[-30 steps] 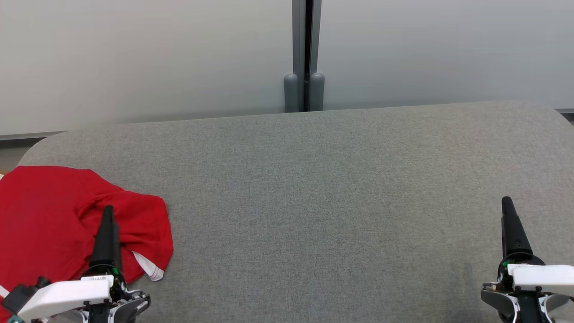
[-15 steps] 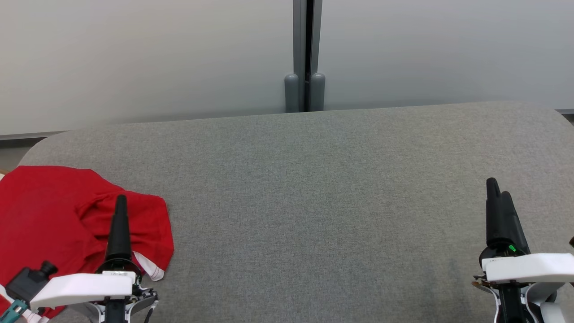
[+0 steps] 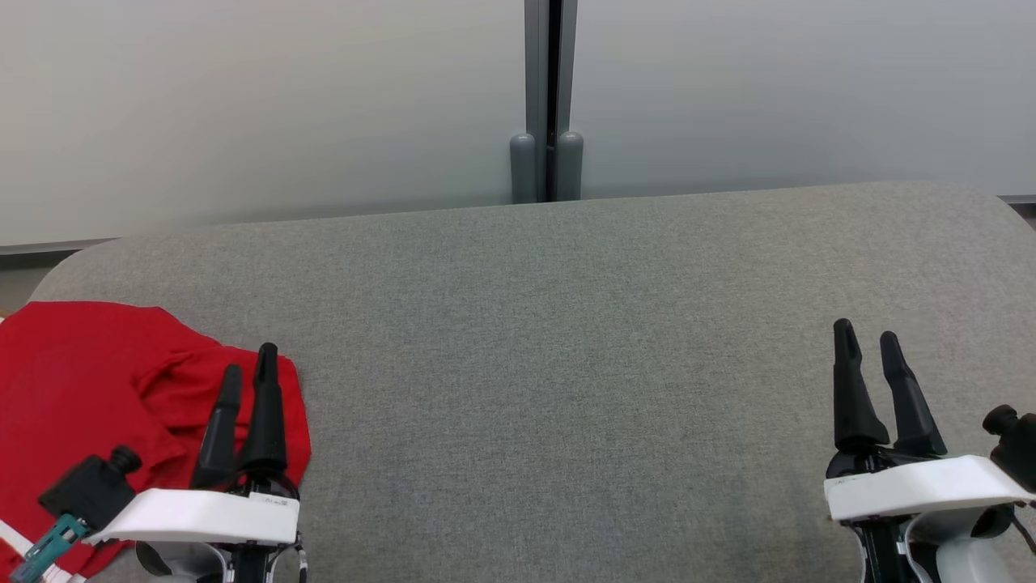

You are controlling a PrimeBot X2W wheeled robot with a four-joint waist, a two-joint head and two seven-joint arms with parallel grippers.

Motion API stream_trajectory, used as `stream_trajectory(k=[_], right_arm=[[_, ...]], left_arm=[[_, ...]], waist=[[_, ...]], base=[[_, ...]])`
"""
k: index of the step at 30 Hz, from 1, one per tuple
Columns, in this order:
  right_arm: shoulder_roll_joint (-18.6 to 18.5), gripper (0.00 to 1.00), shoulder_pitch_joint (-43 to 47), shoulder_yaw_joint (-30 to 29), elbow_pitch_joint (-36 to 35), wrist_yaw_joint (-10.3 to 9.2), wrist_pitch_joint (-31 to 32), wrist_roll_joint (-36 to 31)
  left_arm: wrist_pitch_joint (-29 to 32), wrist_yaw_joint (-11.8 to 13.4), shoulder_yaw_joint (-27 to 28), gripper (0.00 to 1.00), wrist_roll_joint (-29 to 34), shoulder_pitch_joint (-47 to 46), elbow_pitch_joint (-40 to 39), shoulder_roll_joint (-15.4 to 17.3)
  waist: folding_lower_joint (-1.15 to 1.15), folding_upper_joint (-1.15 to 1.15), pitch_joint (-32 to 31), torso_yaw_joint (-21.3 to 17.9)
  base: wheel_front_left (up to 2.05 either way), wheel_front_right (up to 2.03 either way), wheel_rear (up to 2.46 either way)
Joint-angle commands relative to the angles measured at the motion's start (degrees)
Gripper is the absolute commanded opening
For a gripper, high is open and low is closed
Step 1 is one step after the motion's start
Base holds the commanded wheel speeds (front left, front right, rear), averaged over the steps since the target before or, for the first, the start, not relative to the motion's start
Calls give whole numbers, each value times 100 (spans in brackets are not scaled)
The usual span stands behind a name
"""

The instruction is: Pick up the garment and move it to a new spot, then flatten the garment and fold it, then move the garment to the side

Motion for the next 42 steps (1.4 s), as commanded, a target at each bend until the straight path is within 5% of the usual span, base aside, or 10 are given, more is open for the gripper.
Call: stream_trajectory(k=[1,20,42], right_arm=[[-45,100,-35,61,-50,2,-67,-248],[-50,100,69,291,174,1,-368,-1873],[-58,100,143,492,207,1,-647,-2819]], left_arm=[[-49,-6,-21,100,245,-13,-96,37],[-351,291,-659,100,2626,90,248,86],[-630,780,-997,100,3700,123,547,160]], waist=[[0,0,-2,-3],[0,0,-27,-13],[0,0,-54,27]], base=[[0,0,0],[0,0,0],[0,0,0]])
